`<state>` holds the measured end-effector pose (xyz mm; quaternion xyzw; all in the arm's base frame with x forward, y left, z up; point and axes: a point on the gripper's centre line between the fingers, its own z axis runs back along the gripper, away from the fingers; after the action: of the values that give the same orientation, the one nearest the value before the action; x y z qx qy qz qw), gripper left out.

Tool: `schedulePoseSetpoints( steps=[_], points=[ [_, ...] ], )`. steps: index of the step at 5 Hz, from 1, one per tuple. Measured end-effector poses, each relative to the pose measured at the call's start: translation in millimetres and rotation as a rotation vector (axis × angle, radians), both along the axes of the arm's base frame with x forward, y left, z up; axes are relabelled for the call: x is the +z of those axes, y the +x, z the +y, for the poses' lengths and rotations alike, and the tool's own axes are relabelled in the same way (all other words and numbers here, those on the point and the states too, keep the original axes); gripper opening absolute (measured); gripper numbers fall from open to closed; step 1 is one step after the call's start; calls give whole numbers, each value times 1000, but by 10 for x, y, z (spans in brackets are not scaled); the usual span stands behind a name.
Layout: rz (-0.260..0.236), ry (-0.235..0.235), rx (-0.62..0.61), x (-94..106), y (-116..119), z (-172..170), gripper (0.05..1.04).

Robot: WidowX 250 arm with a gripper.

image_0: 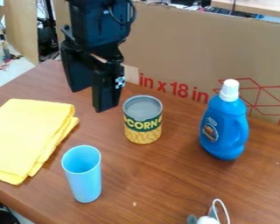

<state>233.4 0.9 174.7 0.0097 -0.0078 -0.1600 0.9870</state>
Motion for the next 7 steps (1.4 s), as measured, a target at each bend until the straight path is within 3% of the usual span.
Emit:
schedulePoseSetpoints(
  steps=[1, 3, 4, 5, 7],
  points=[
    [17, 0, 2, -41, -9, 0, 1002],
    [-11, -113, -154, -65, -183, -647, 1003],
    [15, -119, -207, -203, -272, -881, 1002],
    [-26, -125, -216, -410, -271, -1062, 1003],
    [-44, -150, -252, -736, -218, -1361, 1002]
  ],
)
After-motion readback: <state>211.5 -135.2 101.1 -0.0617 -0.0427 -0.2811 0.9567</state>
